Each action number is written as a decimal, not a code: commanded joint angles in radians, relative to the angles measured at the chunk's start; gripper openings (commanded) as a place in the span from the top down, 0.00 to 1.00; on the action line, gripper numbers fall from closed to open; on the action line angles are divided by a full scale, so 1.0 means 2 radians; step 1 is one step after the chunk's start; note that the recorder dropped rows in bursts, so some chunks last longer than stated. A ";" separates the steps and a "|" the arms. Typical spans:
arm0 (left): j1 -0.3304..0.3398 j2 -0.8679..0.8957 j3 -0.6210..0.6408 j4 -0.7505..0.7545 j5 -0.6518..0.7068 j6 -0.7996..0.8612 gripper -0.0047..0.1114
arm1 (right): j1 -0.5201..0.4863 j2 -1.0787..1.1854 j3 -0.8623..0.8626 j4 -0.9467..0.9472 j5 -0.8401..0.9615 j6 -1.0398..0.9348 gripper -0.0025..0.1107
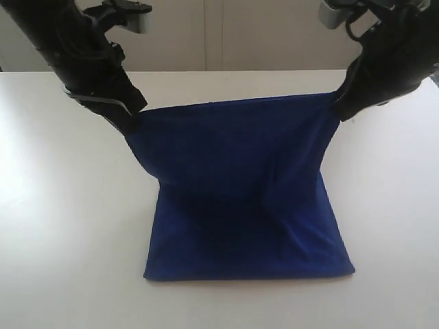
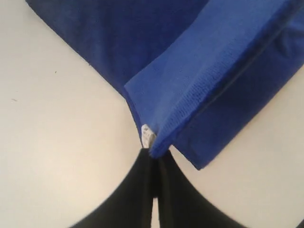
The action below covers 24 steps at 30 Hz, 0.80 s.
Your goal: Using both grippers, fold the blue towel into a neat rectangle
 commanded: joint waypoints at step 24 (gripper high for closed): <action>-0.218 -0.248 0.124 0.041 0.056 -0.207 0.96 | 0.030 -0.351 0.106 0.074 0.164 0.003 0.98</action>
